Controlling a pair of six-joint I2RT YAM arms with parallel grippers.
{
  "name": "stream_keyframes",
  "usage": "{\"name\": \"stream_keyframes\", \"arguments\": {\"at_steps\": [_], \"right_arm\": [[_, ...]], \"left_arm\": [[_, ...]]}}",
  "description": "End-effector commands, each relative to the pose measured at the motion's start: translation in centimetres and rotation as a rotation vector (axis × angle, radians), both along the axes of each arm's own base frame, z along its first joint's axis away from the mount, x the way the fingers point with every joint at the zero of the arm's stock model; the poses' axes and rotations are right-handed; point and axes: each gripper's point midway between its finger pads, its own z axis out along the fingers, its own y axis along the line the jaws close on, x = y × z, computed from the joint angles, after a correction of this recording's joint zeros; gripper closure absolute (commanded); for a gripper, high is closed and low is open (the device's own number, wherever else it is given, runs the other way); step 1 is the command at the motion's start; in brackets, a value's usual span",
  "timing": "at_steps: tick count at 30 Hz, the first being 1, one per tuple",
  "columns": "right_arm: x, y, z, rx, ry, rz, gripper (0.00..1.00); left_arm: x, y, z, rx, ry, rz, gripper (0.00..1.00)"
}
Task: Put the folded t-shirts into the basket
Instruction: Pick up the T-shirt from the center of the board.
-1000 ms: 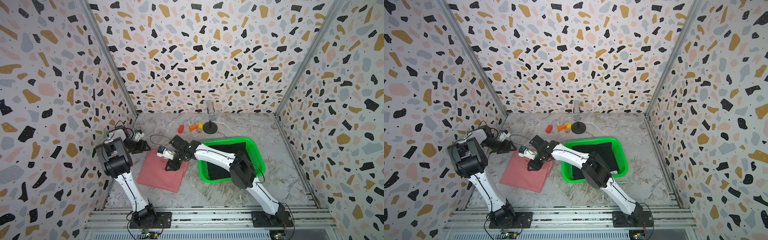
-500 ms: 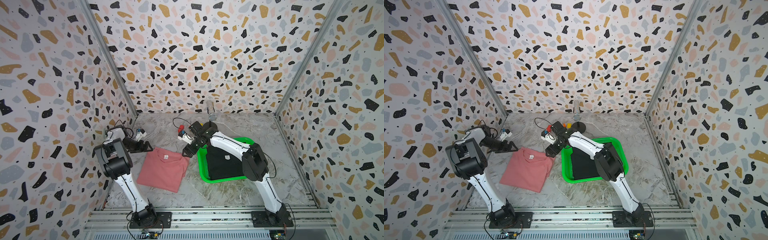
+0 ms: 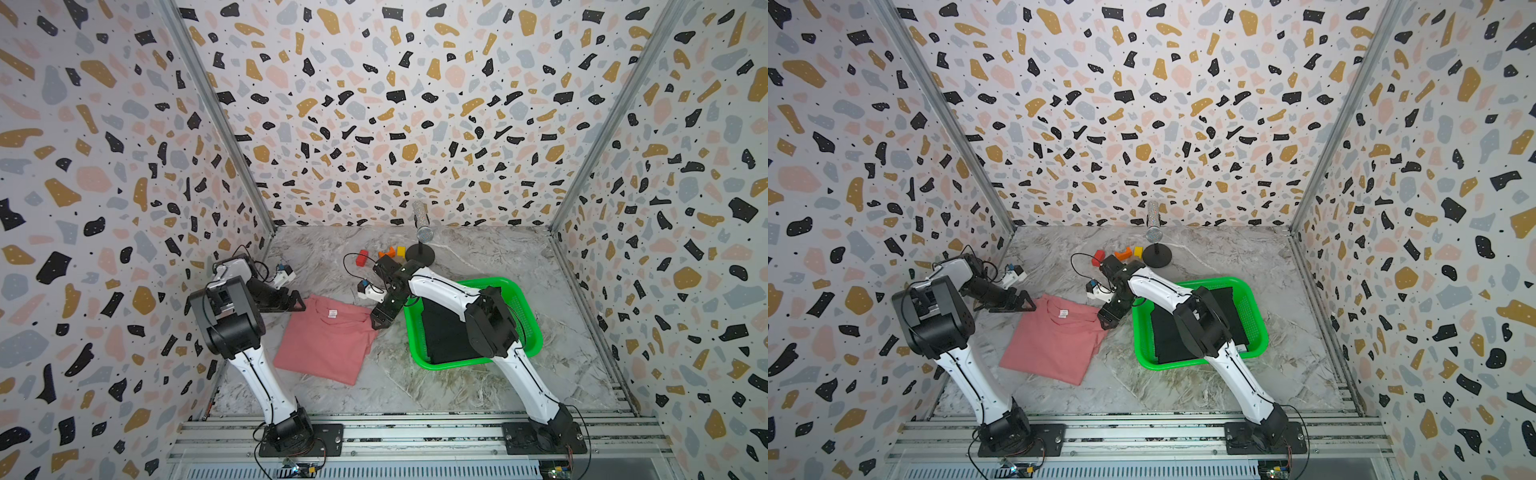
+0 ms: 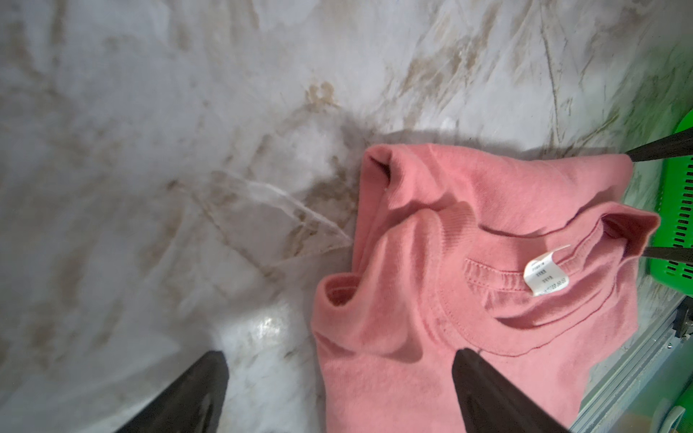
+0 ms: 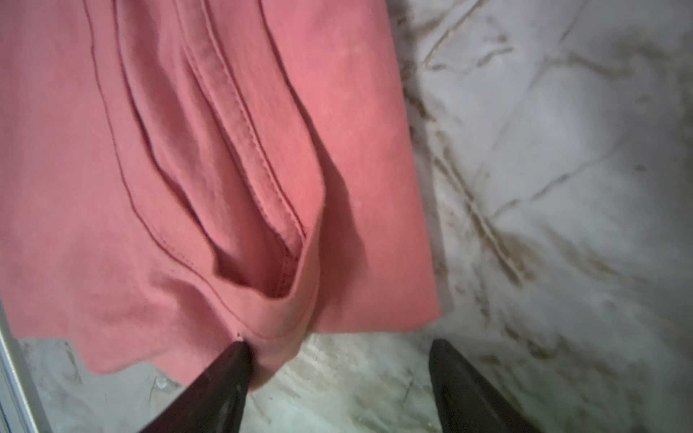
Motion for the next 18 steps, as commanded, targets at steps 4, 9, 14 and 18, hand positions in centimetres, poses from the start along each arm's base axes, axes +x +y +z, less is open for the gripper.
{"name": "stream_keyframes", "arguments": {"at_steps": [4, 9, 14, 18], "right_arm": [[-1.3, -0.4, 3.8, 0.047, 0.05, 0.006, 0.18], [-0.1, 1.6, 5.5, 0.174, 0.065, -0.003, 0.17], [0.9, 2.6, 3.8, 0.181, 0.063, -0.008, 0.17], [1.3, 2.1, 1.8, 0.136, 0.037, 0.003, 0.18]], "left_arm": [[-0.9, -1.4, -0.3, -0.037, 0.036, -0.019, 0.05], [-0.8, -1.6, -0.9, -0.049, 0.043, -0.027, 0.05], [0.0, -2.5, -0.7, -0.059, 0.027, -0.047, 0.08], [0.3, -3.4, -1.2, -0.05, 0.034, -0.075, 0.12]]}}
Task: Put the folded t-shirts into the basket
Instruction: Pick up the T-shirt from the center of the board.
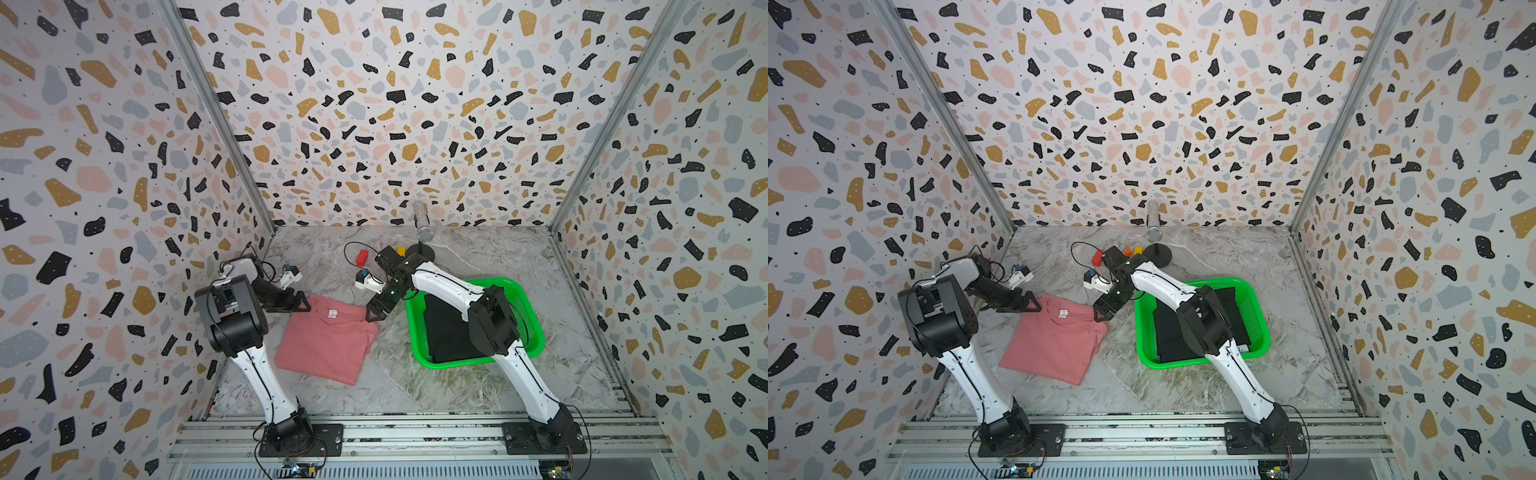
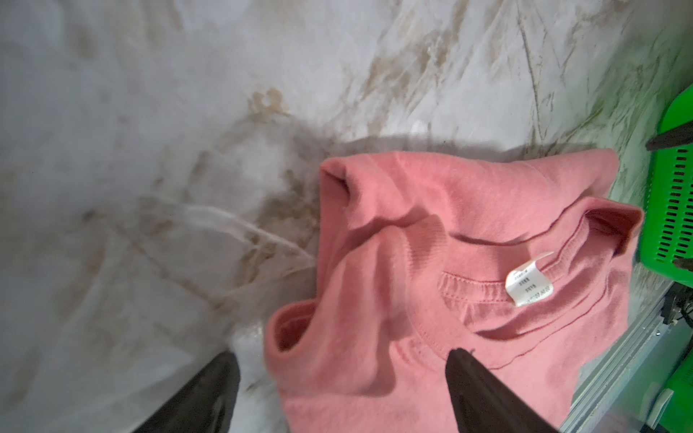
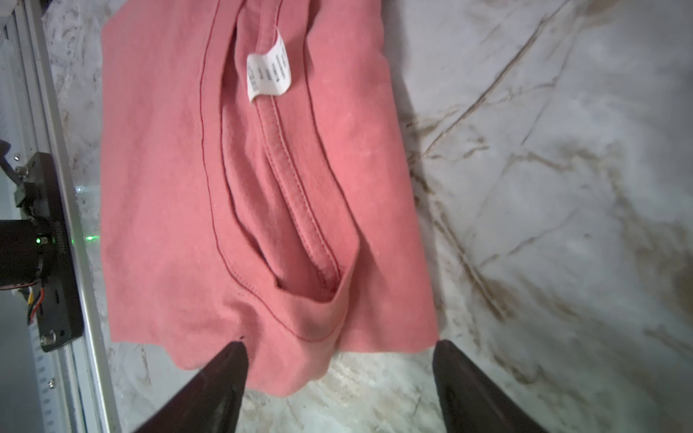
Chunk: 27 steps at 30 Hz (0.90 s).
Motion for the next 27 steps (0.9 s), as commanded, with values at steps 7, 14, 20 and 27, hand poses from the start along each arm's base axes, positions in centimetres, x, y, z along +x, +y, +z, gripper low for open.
{"name": "stream_keyframes", "arguments": {"at_steps": [7, 14, 20, 27], "right_arm": [[-1.8, -1.1, -2.2, -0.022, 0.073, 0.042, 0.21], [-2.4, -1.1, -2.6, -0.01, 0.105, 0.045, 0.38], [-2.2, -0.2, -2.4, 0.033, 0.115, 0.039, 0.62], [-1.7, 0.4, -2.2, 0.06, 0.102, 0.025, 0.8]], "left_arm": [[-0.3, -2.0, -1.6, -0.032, 0.05, -0.049, 0.24], [-0.1, -2.4, -1.7, -0.051, 0.049, -0.047, 0.5], [0.5, -3.2, -1.7, -0.051, 0.029, -0.051, 0.57], [2.0, -3.2, -1.7, -0.038, 0.024, -0.034, 0.45]]}}
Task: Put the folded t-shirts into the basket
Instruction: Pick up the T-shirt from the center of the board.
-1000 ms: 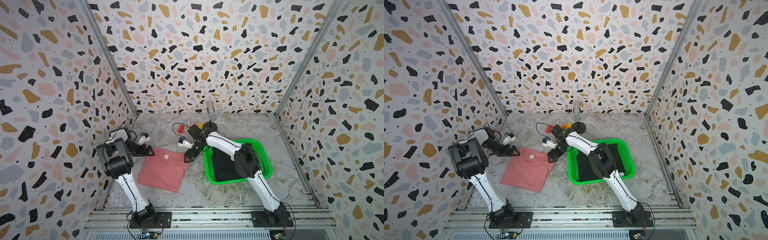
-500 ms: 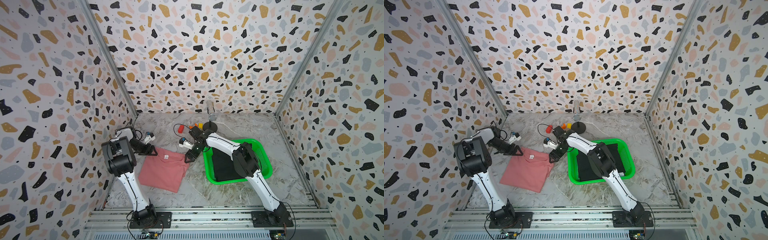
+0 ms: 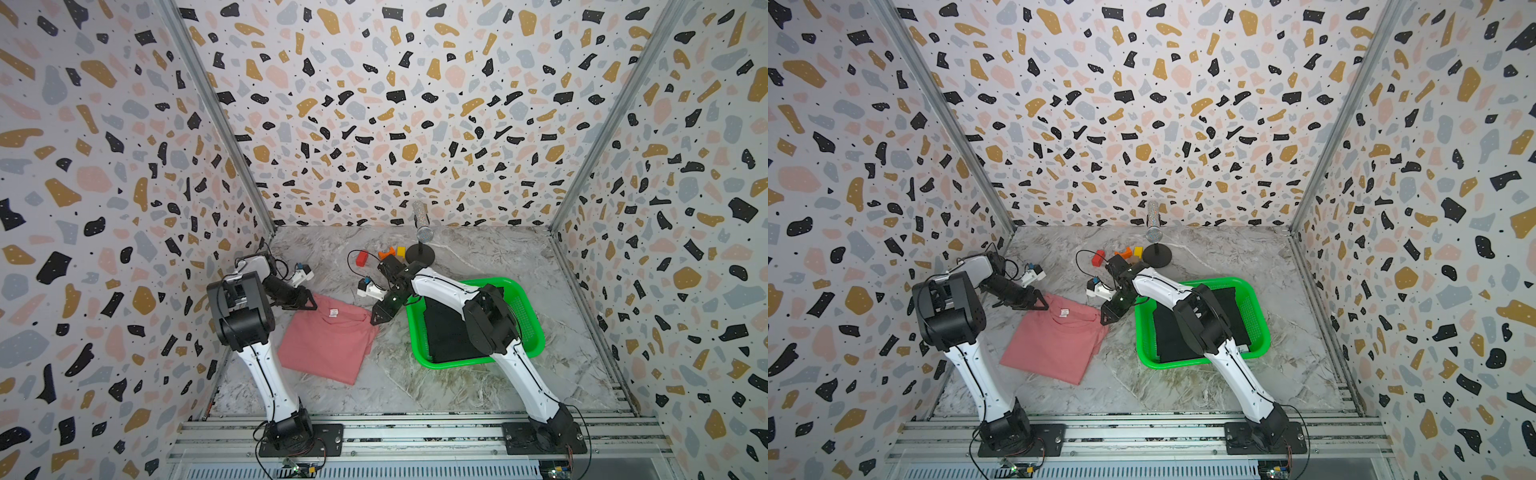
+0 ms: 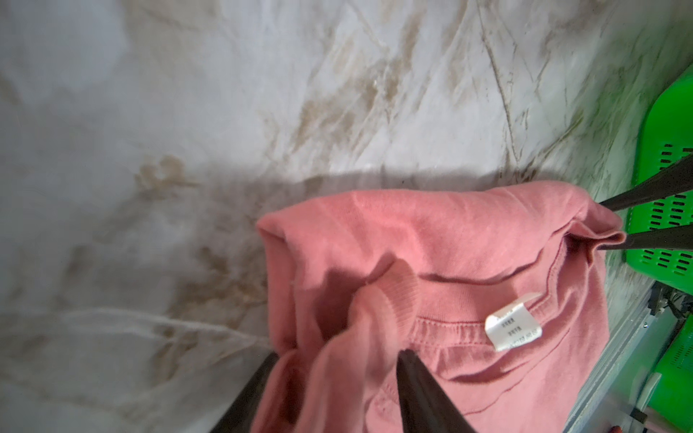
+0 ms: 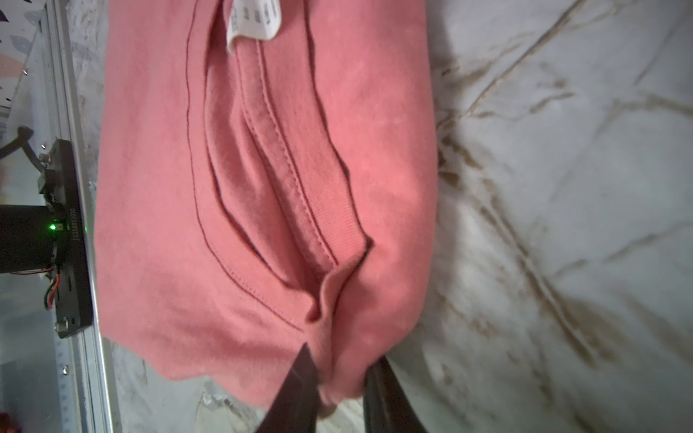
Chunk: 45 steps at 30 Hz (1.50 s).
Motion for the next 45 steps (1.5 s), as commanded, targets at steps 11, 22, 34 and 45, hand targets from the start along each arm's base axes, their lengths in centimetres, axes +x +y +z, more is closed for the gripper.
{"name": "stream_keyframes", "arguments": {"at_steps": [11, 22, 34, 45], "right_arm": [[1.1, 1.0, 3.9, 0.1, -0.101, -0.037, 1.0], [1.3, -0.5, 12.1, 0.182, -0.252, -0.107, 1.0], [-2.9, -8.0, 19.5, 0.119, -0.283, -0.203, 1.0], [-7.0, -19.1, 27.1, 0.106, -0.41, -0.452, 1.0]], "left_arm": [[1.6, -0.5, -1.2, 0.009, -0.015, 0.019, 1.0], [0.4, -4.0, 6.6, -0.181, -0.147, 0.002, 1.0], [-3.9, -10.2, 17.9, -0.359, -0.316, -0.082, 1.0], [-9.8, -20.8, 27.0, -0.478, -0.421, -0.285, 1.0]]}}
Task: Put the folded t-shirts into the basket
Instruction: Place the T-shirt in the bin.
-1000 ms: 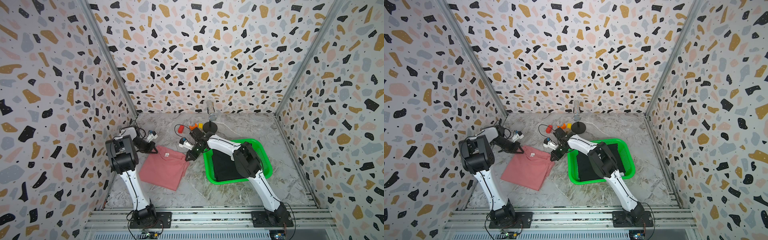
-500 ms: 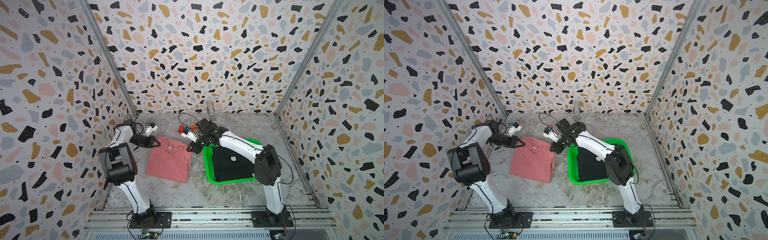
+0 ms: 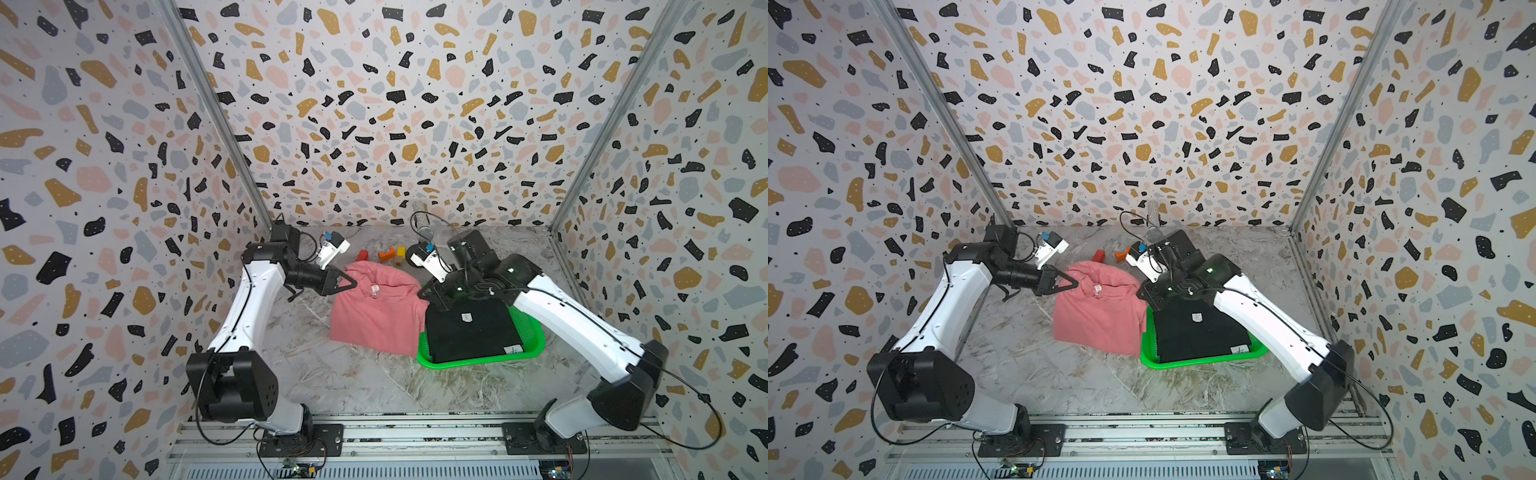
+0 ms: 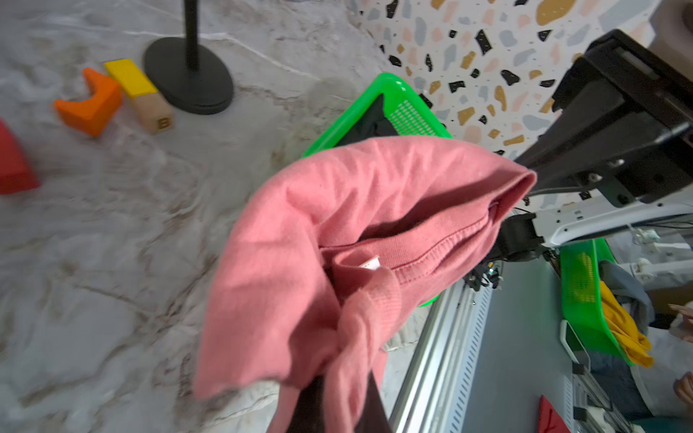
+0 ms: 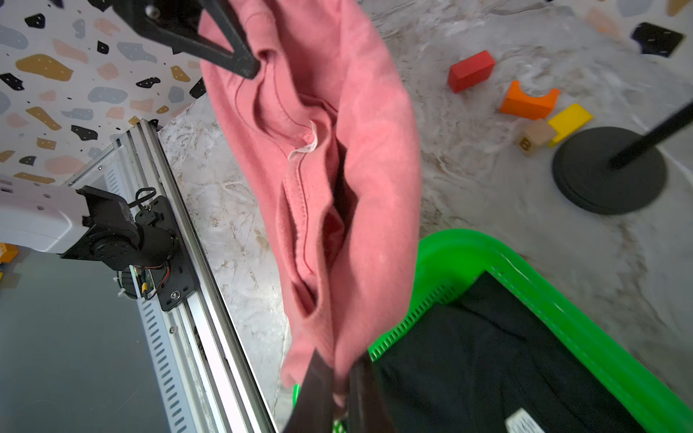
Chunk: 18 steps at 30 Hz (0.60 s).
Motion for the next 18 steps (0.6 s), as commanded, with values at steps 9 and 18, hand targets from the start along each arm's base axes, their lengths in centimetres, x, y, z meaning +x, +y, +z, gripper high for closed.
{"name": "stream_keyframes", "arguments": {"at_steps": [9, 18], "right_arm": [[-1.9, -14.0, 2.7, -0.142, -0.165, -0.378, 1.0], [0.1, -18.6, -2.5, -0.313, -0.122, -0.441, 1.0]], "left_arm": [[-1.9, -12.1, 4.0, -0.192, 0.113, -0.08, 1.0], [-2.7, -20.9, -1.5, -0.19, 0.183, -0.061, 1.0]]}}
